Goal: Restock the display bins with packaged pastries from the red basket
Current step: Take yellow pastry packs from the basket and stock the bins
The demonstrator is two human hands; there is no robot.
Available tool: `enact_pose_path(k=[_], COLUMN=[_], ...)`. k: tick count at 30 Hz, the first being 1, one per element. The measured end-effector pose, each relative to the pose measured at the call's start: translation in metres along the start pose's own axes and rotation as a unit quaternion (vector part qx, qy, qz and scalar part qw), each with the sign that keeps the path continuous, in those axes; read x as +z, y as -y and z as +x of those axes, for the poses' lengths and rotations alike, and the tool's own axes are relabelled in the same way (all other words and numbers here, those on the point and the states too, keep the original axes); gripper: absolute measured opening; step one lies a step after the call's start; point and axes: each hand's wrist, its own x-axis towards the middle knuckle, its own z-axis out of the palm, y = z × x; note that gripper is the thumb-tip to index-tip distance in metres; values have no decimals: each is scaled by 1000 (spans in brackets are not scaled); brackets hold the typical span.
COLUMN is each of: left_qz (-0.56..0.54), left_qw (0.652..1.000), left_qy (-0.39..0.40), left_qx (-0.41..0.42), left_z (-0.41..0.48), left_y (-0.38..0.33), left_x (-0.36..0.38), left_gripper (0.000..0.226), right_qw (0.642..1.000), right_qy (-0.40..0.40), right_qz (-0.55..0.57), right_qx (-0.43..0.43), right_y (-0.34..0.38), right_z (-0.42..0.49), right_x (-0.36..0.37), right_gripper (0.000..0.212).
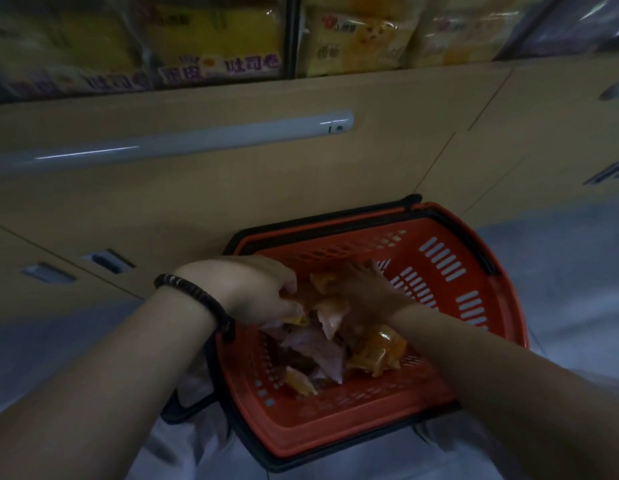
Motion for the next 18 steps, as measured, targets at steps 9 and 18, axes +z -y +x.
enact_pose_path(k=[9,18], left_qz=[-131,-398], left_qw=[974,849], left_qy=[-173,-280], left_qx=[57,207], left_z=[-1,-25], left_y=[0,-40], left_x=[3,13], left_gripper=[95,33], right_qw=[886,630], right_qy=[82,15], right_qz=[452,760], right_qx=[-61,-159], right_y=[-5,-11], right_z=[-92,-167], right_x=[-148,-158], right_gripper=[49,60])
